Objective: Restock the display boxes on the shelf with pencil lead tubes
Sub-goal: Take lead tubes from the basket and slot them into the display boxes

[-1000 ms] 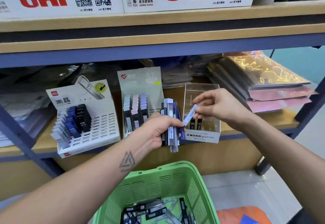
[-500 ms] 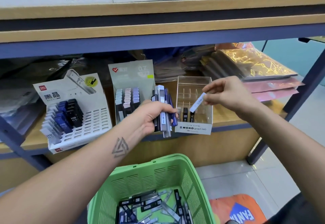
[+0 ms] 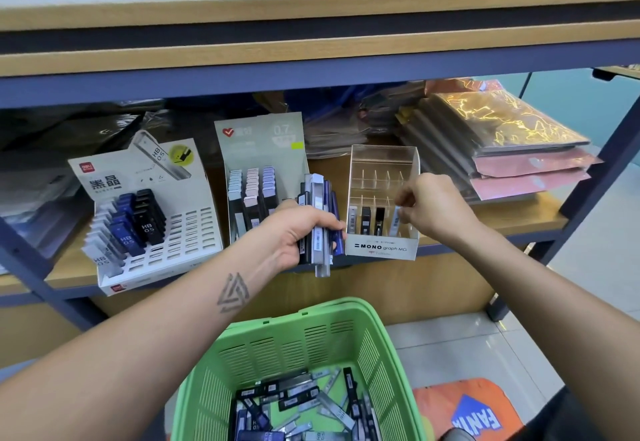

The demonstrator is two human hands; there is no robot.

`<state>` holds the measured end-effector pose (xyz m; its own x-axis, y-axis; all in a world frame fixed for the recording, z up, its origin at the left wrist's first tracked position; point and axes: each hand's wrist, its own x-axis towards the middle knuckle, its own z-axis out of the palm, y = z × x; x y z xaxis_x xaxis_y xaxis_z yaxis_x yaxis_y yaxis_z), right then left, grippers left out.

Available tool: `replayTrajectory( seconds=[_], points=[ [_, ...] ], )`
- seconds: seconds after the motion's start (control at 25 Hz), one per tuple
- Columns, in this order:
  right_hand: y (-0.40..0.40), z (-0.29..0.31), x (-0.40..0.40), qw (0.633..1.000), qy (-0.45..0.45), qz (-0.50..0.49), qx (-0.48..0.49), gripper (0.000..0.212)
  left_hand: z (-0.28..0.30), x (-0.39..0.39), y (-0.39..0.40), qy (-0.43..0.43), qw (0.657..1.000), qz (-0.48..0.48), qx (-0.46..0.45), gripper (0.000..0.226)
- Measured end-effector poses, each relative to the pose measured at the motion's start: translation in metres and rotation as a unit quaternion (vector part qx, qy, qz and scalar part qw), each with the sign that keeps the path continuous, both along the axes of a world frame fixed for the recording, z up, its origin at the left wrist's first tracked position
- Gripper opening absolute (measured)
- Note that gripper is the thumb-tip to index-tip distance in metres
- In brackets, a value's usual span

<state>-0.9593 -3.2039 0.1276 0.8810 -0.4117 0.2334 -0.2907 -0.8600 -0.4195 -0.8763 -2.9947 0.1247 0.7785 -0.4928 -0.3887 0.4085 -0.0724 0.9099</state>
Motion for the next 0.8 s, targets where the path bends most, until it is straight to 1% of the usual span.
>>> replayTrajectory(
  seconds=[0.12, 0.24, 0.36, 0.44, 0.52, 0.56, 0.6, 0.64, 0.68, 0.72, 0.8],
  points=[
    [0.001, -0.006, 0.001, 1.000, 0.006, 0.001, 0.003, 0.013, -0.001, -0.004, -0.001, 0.008, 1.000, -0.020, 0.002, 0.050],
    [0.003, -0.015, 0.002, 1.000, 0.006, 0.001, -0.009, 0.018, -0.002, -0.006, -0.002, 0.024, 0.999, -0.036, -0.003, 0.037],
    [0.003, -0.019, 0.003, 1.000, 0.010, -0.007, -0.012, 0.019, -0.002, -0.007, -0.002, 0.027, 0.999, -0.041, -0.016, 0.033],
    [0.004, -0.016, 0.003, 0.999, -0.005, -0.016, -0.046, 0.017, -0.001, -0.008, -0.001, 0.032, 0.998, -0.042, -0.025, 0.030],
    [0.011, -0.007, 0.003, 0.997, -0.043, -0.007, -0.063, 0.017, 0.000, -0.008, 0.000, 0.037, 0.998, -0.039, -0.038, 0.032],
    [0.018, -0.002, 0.003, 0.997, -0.069, 0.011, -0.017, 0.015, 0.000, -0.008, 0.000, 0.037, 0.998, -0.037, -0.043, 0.034],
    [0.028, 0.004, 0.002, 0.992, -0.088, 0.037, 0.081, 0.012, 0.000, -0.008, 0.001, 0.036, 0.998, -0.037, -0.046, 0.034],
    [0.038, 0.009, 0.002, 0.972, -0.086, 0.070, 0.205, 0.010, 0.001, -0.008, 0.002, 0.035, 0.998, -0.038, -0.047, 0.034],
    [0.046, 0.012, 0.003, 0.943, -0.067, 0.098, 0.311, 0.012, 0.002, -0.008, 0.003, 0.032, 0.998, -0.038, -0.045, 0.035],
    [0.051, 0.011, 0.005, 0.920, -0.042, 0.116, 0.373, 0.017, 0.002, -0.007, 0.004, 0.025, 0.998, -0.036, -0.041, 0.037],
    [0.056, 0.007, 0.011, 0.897, -0.008, 0.124, 0.424, 0.020, 0.002, -0.005, 0.008, 0.017, 0.999, -0.034, -0.032, 0.040]
  ],
)
